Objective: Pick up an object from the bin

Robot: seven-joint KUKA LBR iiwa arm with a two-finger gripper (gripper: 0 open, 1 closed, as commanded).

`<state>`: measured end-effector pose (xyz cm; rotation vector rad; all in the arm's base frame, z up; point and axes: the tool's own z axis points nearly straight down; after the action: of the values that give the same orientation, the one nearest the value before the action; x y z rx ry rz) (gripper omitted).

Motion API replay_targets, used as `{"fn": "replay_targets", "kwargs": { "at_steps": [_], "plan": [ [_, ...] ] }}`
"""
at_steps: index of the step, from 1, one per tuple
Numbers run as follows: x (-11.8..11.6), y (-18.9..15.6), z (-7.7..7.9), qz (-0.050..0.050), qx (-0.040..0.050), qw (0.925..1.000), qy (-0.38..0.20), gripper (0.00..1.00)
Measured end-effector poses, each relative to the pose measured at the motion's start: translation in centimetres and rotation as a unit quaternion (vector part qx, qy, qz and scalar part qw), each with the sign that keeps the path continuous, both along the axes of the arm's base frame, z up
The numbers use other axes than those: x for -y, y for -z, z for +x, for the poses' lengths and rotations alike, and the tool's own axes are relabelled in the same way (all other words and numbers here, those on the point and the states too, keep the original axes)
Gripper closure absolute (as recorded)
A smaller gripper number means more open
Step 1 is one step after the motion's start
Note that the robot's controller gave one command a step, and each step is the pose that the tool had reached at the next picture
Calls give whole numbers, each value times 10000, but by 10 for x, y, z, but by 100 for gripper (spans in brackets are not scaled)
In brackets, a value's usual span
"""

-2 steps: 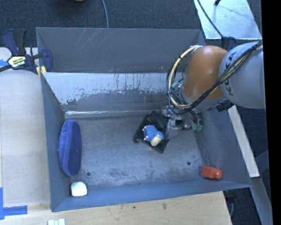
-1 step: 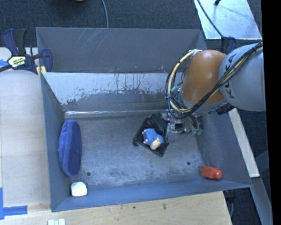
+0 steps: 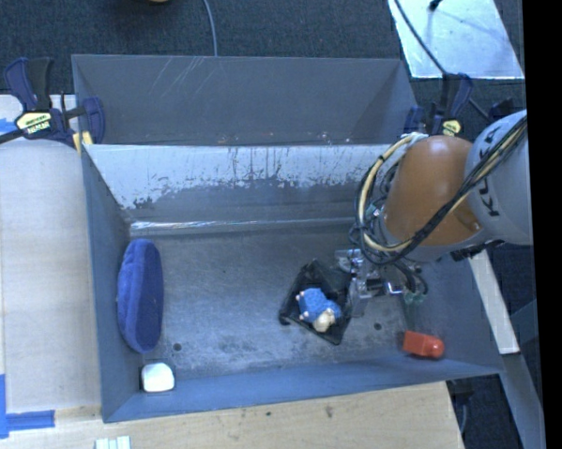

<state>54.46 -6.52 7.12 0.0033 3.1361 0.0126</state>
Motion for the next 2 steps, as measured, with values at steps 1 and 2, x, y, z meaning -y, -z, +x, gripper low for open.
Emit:
{"fn": "replay_targets", "kwargs": {
  "at_steps": [1,2],
  "plan": [
    [12,1,4,29,-8,9999,-103,100],
    [-18,1,-57,-41,-5,9997,-253,100]
  ]
}}
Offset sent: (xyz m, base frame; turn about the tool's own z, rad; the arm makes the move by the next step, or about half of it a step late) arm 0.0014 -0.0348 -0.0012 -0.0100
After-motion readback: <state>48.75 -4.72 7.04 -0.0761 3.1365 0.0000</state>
